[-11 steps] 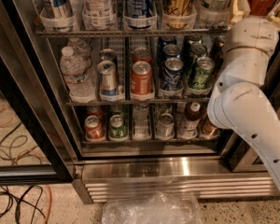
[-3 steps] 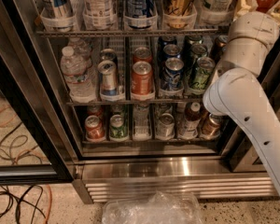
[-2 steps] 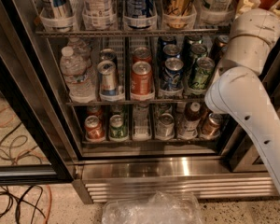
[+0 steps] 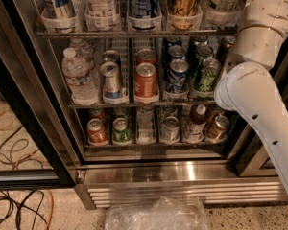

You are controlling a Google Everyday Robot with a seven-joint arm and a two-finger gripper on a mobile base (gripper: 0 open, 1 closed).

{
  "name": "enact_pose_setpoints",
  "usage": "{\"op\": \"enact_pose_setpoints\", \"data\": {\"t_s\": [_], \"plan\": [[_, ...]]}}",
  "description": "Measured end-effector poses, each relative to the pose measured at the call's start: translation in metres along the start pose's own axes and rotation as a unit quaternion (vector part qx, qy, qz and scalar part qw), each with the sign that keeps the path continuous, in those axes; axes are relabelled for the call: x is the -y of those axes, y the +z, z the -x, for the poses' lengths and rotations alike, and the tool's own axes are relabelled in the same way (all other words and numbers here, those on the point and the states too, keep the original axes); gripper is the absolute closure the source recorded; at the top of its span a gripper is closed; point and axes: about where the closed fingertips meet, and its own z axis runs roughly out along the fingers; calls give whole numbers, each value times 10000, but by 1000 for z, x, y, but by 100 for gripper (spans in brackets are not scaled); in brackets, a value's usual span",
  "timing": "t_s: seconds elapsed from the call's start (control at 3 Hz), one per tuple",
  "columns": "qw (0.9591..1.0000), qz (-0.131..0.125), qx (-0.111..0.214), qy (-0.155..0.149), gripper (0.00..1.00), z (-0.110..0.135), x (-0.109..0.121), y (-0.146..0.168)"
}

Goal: Pick coke can from top shelf of fridge

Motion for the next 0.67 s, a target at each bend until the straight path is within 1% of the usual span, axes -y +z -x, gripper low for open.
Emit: {"op": "enact_pose_setpoints", "data": {"t_s": [0.33, 0.67], "plan": [[10000, 0, 0, 0, 100, 0, 0, 0], [9997, -27, 221, 61, 100, 1, 1, -1]]}}
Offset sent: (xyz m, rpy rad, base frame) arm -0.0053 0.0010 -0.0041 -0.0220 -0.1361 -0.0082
